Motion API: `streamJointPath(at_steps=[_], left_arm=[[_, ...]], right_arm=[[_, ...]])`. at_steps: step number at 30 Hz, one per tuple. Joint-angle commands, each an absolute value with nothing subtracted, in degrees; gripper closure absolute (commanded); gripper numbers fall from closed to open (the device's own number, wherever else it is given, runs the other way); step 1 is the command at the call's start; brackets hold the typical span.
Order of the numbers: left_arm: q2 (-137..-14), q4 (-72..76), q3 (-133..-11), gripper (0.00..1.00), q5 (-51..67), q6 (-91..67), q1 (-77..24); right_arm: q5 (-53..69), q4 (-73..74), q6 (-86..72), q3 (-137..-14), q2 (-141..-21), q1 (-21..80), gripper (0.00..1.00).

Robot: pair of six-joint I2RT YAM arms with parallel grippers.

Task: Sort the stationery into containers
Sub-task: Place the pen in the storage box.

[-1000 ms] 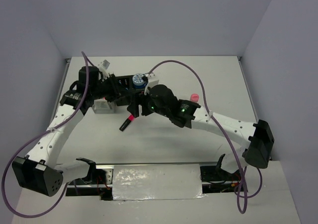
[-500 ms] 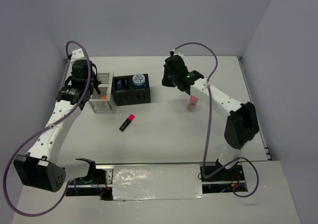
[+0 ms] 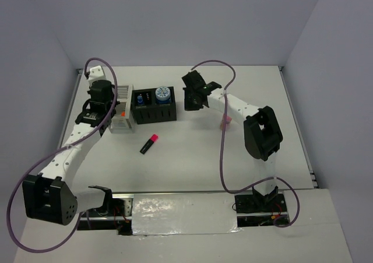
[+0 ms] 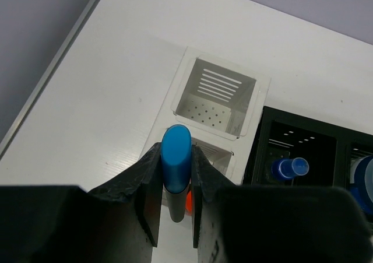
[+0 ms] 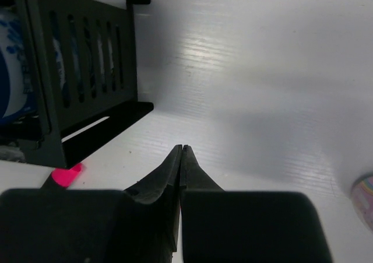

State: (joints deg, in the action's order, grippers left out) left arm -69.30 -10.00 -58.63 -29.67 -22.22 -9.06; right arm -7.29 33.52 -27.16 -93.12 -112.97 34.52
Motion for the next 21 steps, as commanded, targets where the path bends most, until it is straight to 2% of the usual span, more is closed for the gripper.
streamJointPath(at_steps=[1,5,11,18,19,20,21], left_arm=[[-69.9,-1.1,-56.0,1.0,-29.6,-20.7,-8.6],[-71.5,2.6,-54.6,1.0,-28.8,-19.9,-8.6],[-74.1,5.6,-54.5,0.95,-28.2,-17.9,-8.3],[-74.9,6.1,-52.6,0.85,-29.3,-19.9,-7.3],[-74.9,5.9,-52.2,0.67,-29.6,-20.3,-7.3],[-74.9,5.6,-51.5,0.59,-30.0,-21.0,-7.4],[-74.5,5.6,-51.1,0.46,-30.3,-21.1,-7.3]], right_arm=[[-4.0,31.2,-25.0,-94.6,-112.3,36.1,0.99],[-4.7,31.6,-25.1,-95.3,-112.8,36.8,0.99],[-6.0,34.1,-25.7,-96.2,-114.1,37.1,0.99],[-5.0,30.2,-30.2,-83.4,-106.8,37.6,0.99],[-4.7,29.2,-30.4,-82.0,-105.7,37.6,0.99],[-4.7,28.8,-30.4,-79.8,-104.8,37.9,0.99],[-4.7,28.7,-30.2,-79.1,-102.9,37.8,0.98]])
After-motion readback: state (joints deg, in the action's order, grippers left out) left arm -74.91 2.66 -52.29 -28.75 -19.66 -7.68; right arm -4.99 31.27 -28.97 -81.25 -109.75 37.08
